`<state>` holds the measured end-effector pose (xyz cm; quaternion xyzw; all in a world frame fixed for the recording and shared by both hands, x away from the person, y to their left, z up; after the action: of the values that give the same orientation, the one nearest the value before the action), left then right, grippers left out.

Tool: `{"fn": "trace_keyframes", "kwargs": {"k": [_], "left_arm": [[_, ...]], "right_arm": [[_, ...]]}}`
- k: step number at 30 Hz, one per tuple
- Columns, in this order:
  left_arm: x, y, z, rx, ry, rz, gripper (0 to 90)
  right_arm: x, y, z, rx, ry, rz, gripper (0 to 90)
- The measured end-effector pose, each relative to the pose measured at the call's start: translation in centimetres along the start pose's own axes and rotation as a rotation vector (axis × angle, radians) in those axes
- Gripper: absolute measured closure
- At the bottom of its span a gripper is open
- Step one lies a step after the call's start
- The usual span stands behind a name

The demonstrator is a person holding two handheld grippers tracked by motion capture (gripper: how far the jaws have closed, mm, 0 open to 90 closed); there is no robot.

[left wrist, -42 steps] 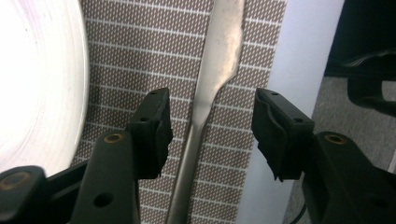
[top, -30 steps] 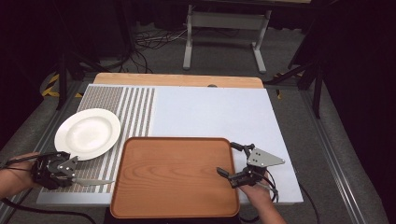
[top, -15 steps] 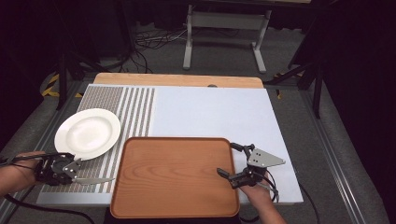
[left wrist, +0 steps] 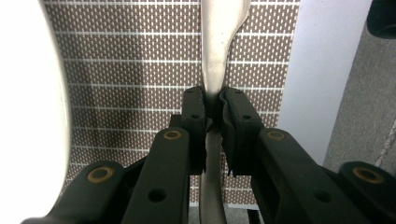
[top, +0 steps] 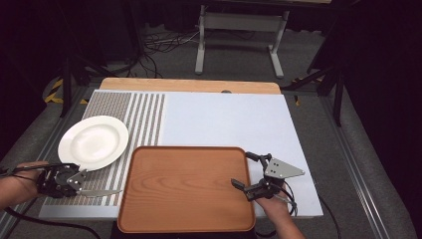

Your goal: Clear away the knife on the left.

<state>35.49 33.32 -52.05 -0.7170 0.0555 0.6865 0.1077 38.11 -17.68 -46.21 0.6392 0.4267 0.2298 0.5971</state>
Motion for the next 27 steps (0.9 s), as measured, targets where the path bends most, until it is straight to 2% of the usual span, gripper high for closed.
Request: {"fn": "trace_keyframes", "kwargs": {"k": [6, 9, 14, 15, 16, 18, 20, 22, 24, 25, 26, 27], "left_arm": [[-0.7, 0.0, -0.2, -0.017, 0.004, 0.016, 80.5], [-1.4, 0.0, -0.4, -0.031, 0.005, 0.01, 80.5], [-2.9, 0.3, -0.7, -0.084, 0.022, 0.065, 80.5], [-2.9, 0.3, -0.7, -0.084, 0.022, 0.065, 80.5], [-3.5, 0.6, -0.9, -0.107, 0.024, 0.094, 80.5], [-4.1, 0.9, -1.1, -0.131, 0.031, 0.113, 80.5], [-4.4, 1.0, -1.2, -0.139, 0.032, 0.121, 80.5], [-5.3, 1.6, -1.4, -0.181, 0.033, 0.165, 80.5], [-5.6, 1.7, -1.5, -0.192, 0.034, 0.175, 80.5], [-6.1, 2.1, -1.7, -0.215, 0.032, 0.208, 80.5], [-6.4, 2.3, -1.8, -0.232, 0.033, 0.224, 80.5], [-6.4, 2.3, -1.8, -0.232, 0.033, 0.224, 80.5]], "right_arm": [[0.0, 0.1, 0.0, 0.004, 0.001, 0.004, 0.5], [0.0, 0.1, 0.0, 0.004, -0.001, 0.007, 0.4], [-0.1, 0.1, 0.1, 0.005, 0.0, 0.007, 0.5], [-0.1, 0.1, 0.1, 0.005, 0.0, 0.007, 0.5], [-0.1, 0.1, 0.1, 0.004, -0.001, 0.008, 0.4], [-0.1, 0.2, 0.1, 0.006, -0.001, 0.009, 0.4], [-0.1, 0.2, 0.1, 0.006, -0.001, 0.011, 0.5], [-0.2, 0.2, 0.1, 0.005, -0.004, 0.013, 0.5], [-0.2, 0.3, 0.2, 0.004, -0.005, 0.014, 0.4], [-0.2, 0.3, 0.1, 0.005, -0.004, 0.014, 0.4], [-0.2, 0.3, 0.1, 0.005, -0.004, 0.014, 0.5], [-0.2, 0.3, 0.1, 0.005, -0.004, 0.015, 0.4]]}}
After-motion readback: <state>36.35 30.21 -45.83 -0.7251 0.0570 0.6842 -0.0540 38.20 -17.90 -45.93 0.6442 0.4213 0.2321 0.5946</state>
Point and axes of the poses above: each handheld gripper's, and its own axes: x roughly forward along the jaws, y roughly out of its top, z roughly to its right, the point moved 9 cm from there along x, roughly forward along the jaws, and after that the axes turned 14 degrees about x, right-handed, at the moved point
